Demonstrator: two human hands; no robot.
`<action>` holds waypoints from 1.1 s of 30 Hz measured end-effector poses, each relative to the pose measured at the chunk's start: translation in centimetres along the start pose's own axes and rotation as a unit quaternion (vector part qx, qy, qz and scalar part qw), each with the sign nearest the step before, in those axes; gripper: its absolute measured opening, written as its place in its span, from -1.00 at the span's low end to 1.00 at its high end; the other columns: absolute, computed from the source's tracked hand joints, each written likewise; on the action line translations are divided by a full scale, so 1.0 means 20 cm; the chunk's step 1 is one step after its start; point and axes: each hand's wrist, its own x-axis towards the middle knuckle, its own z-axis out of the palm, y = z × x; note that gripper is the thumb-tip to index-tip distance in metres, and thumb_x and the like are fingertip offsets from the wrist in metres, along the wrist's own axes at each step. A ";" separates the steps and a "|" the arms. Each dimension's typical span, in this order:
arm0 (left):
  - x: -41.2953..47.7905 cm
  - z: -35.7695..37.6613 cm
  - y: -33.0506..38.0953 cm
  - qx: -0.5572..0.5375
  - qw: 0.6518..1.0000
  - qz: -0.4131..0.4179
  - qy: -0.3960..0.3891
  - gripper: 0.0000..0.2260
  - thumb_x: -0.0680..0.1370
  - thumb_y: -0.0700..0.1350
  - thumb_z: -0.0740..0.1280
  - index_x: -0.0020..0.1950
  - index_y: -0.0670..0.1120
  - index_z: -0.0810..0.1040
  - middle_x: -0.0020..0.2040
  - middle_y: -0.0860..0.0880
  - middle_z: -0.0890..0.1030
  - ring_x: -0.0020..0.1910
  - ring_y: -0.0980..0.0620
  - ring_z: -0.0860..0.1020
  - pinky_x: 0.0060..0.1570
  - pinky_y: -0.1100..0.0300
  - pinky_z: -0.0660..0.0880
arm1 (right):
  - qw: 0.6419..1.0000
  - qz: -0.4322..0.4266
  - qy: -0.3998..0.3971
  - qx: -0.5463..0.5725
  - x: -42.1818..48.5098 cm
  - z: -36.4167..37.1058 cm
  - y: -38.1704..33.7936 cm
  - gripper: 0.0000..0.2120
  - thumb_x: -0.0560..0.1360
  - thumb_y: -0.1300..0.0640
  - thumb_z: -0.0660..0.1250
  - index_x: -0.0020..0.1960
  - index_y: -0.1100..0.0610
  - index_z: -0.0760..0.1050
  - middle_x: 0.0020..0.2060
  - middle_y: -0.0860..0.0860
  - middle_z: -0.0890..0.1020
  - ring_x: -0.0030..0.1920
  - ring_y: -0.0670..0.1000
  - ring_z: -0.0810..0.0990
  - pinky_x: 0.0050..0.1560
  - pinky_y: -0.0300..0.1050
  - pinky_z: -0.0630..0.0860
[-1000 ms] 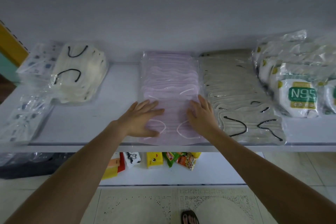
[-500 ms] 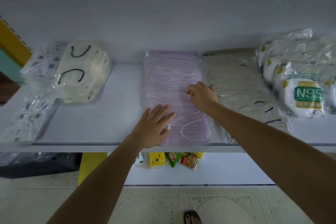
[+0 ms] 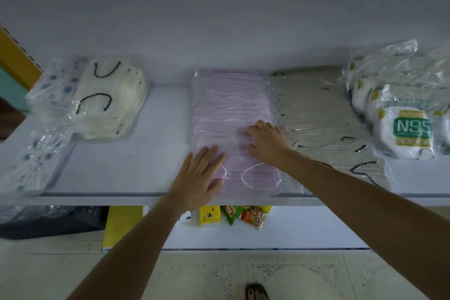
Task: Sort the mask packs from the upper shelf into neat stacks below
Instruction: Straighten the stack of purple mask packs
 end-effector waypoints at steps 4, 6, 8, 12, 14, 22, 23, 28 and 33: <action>-0.02 0.03 0.04 -0.005 1.000 -0.026 -0.006 -0.50 0.64 0.11 -0.17 0.42 -0.12 0.26 0.39 -0.19 0.41 0.39 -0.20 0.32 0.20 -0.20 0.37 | 0.999 0.020 -0.019 0.018 0.03 -0.03 -0.04 -0.62 0.52 0.13 0.20 0.33 0.09 0.38 0.24 0.08 0.47 0.27 0.11 0.34 0.25 -0.07 0.23; -0.02 0.03 0.05 -0.005 0.999 -0.040 0.002 -0.48 0.64 0.10 -0.22 0.42 -0.14 0.25 0.39 -0.20 0.41 0.37 -0.22 0.38 0.22 -0.19 0.36 | 0.999 0.021 -0.010 0.027 0.04 -0.04 -0.05 -0.64 0.53 0.18 0.17 0.32 0.09 0.41 0.23 0.08 0.48 0.27 0.11 0.32 0.24 -0.08 0.21; 0.00 0.03 0.07 -0.011 0.999 -0.043 0.018 -0.50 0.64 0.08 -0.21 0.42 -0.13 0.25 0.40 -0.19 0.41 0.38 -0.22 0.35 0.24 -0.20 0.36 | 0.999 0.024 0.001 0.024 0.05 -0.05 -0.04 -0.62 0.53 0.20 0.17 0.35 0.08 0.37 0.26 0.09 0.43 0.30 0.12 0.28 0.26 -0.07 0.20; 0.04 0.02 0.07 -0.014 0.999 -0.032 0.027 -0.56 0.56 0.00 0.00 0.41 -0.10 0.27 0.38 -0.17 0.43 0.35 -0.20 0.39 0.20 -0.19 0.41 | 0.999 -0.008 -0.035 0.001 0.09 -0.06 -0.02 -0.37 0.54 0.09 0.19 0.52 0.08 -0.01 0.51 0.08 0.03 0.49 0.12 -0.02 0.45 0.02 -0.07; 0.04 0.02 0.10 -0.020 0.998 -0.046 0.027 -0.57 0.55 -0.02 0.00 0.40 -0.10 0.27 0.36 -0.17 0.45 0.32 -0.21 0.44 0.17 -0.20 0.42 | 0.996 -0.017 -0.092 -0.004 0.10 -0.04 -0.03 -0.42 0.59 0.01 0.08 0.53 0.03 -0.08 0.53 0.01 -0.12 0.52 0.08 -0.15 0.46 0.08 -0.20; 0.02 0.05 0.16 -0.040 0.995 -0.090 0.026 -0.51 0.63 0.01 -0.28 0.42 -0.10 0.24 0.39 -0.16 0.42 0.35 -0.20 0.42 0.21 -0.22 0.38 | 0.998 -0.019 -0.063 -0.012 0.23 -0.06 -0.07 -0.44 0.63 -0.06 -0.06 0.54 0.07 -0.17 0.52 0.05 -0.22 0.51 0.09 -0.24 0.45 0.08 -0.26; 0.02 0.05 0.15 -0.037 0.995 -0.093 0.026 -0.51 0.63 0.01 -0.28 0.42 -0.10 0.24 0.39 -0.16 0.42 0.35 -0.19 0.42 0.21 -0.21 0.38 | 0.996 -0.017 -0.084 -0.005 0.26 -0.06 -0.09 -0.45 0.63 -0.08 -0.08 0.54 0.07 -0.15 0.52 0.03 -0.21 0.51 0.09 -0.23 0.45 0.10 -0.25; 0.02 0.06 0.15 -0.038 0.996 -0.083 0.025 -0.53 0.63 -0.03 -0.19 0.44 -0.12 0.29 0.38 -0.17 0.44 0.33 -0.20 0.43 0.19 -0.19 0.39 | 0.998 0.001 -0.058 0.017 0.31 -0.01 -0.09 -0.44 0.62 -0.11 -0.09 0.54 0.07 -0.11 0.53 0.05 -0.18 0.51 0.11 -0.21 0.46 0.12 -0.24; 0.03 0.07 0.12 -0.026 0.996 -0.083 0.031 -0.51 0.64 0.01 -0.27 0.42 -0.09 0.24 0.39 -0.16 0.42 0.36 -0.19 0.40 0.31 -0.10 0.34 | 0.996 0.033 -0.085 0.023 0.40 -0.01 -0.07 -0.40 0.60 -0.17 -0.11 0.54 0.09 -0.12 0.53 0.06 -0.16 0.51 0.12 -0.18 0.46 0.16 -0.20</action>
